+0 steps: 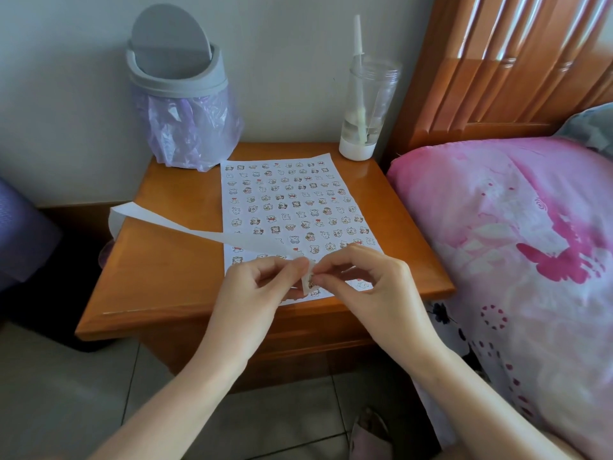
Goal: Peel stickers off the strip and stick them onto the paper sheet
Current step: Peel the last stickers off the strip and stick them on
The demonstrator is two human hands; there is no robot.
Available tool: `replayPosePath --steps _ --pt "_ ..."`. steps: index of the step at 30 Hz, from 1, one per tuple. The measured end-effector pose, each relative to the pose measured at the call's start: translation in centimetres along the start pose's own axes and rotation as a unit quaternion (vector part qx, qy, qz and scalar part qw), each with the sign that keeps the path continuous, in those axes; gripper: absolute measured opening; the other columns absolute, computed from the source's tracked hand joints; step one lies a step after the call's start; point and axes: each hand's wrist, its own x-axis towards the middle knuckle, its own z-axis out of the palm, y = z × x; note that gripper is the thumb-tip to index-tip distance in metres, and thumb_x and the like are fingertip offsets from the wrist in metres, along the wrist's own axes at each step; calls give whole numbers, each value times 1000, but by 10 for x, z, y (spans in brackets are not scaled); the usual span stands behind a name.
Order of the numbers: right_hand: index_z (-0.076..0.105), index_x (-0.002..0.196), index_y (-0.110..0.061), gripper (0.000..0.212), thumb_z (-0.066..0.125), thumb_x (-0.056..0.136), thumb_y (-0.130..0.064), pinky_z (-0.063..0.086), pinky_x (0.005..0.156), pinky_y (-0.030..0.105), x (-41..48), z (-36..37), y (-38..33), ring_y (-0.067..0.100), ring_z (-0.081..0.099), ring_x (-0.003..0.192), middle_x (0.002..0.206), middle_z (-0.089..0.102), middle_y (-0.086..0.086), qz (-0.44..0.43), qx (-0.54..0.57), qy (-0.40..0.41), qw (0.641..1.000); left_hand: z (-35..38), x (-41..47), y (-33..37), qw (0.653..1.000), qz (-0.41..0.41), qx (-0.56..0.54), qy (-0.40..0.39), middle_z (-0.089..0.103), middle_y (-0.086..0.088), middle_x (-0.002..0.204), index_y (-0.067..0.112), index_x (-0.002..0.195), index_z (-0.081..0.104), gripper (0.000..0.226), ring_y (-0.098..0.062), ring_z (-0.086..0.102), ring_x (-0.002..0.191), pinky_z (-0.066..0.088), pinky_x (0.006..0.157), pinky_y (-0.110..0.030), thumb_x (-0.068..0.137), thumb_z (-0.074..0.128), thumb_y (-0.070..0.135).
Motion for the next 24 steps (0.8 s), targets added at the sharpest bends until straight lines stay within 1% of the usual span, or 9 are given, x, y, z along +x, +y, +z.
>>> replayPosePath --steps 5,8,12,14,17,18,20,22,24 --pt "72 86 -14 7 71 80 -9 54 73 20 1 1 0 9 62 82 86 65 -7 13 2 -4 1000 0 -1 0 1000 8 7 2 73 10 72 25 74 72 16 1 70 72 41 61 4 85 61 28" --pt "71 84 -19 5 71 80 -15 52 72 20 1 1 0 12 57 82 91 59 -11 16 -16 4 1000 0 0 -1 1000 8 12 2 73 11 72 23 75 72 17 1 70 72 41 60 5 86 61 29" --pt "67 84 -26 4 68 83 -22 46 76 21 1 -2 0 12 52 85 92 56 -15 25 -33 -15 999 0 3 -5 1000 7 24 2 73 9 73 20 82 72 18 -6 71 70 52 67 -8 87 59 31" --pt "66 84 -25 3 67 84 -22 45 76 20 3 -7 -1 12 53 84 90 59 -14 33 -14 -34 999 -1 5 -6 1000 4 26 6 74 6 74 19 85 71 17 -7 72 70 53 66 -10 88 58 30" --pt "67 85 -19 2 67 83 -19 49 72 21 9 -24 -4 11 61 80 87 68 -8 44 57 -39 997 -2 6 -5 1000 0 21 15 72 5 84 22 84 68 12 -6 71 70 53 61 -9 88 58 28" --pt "67 85 -16 3 67 82 -18 50 70 20 12 -32 -3 11 62 79 87 70 -5 53 78 -26 995 -3 6 -5 1000 1 19 15 71 6 84 22 83 67 12 -6 71 70 52 59 -7 88 58 28" --pt "68 86 -11 7 68 82 -16 47 63 14 17 -50 3 4 61 70 83 71 -3 88 93 7 992 -4 6 -3 1000 5 26 6 71 11 81 22 82 68 14 -3 70 69 48 57 -5 88 58 28" --pt "68 87 -9 9 69 81 -16 45 56 11 23 -66 16 -2 54 58 77 70 -5 138 65 28 988 -4 6 -4 999 23 49 -2 70 15 76 24 80 68 14 -2 70 70 49 59 -5 88 58 29" --pt "69 87 -10 11 69 82 -19 45 53 12 28 -75 32 0 50 53 73 68 -5 191 31 29 981 -4 5 -5 996 45 76 -6 71 14 75 27 80 68 13 0 69 71 48 61 -4 88 58 31"
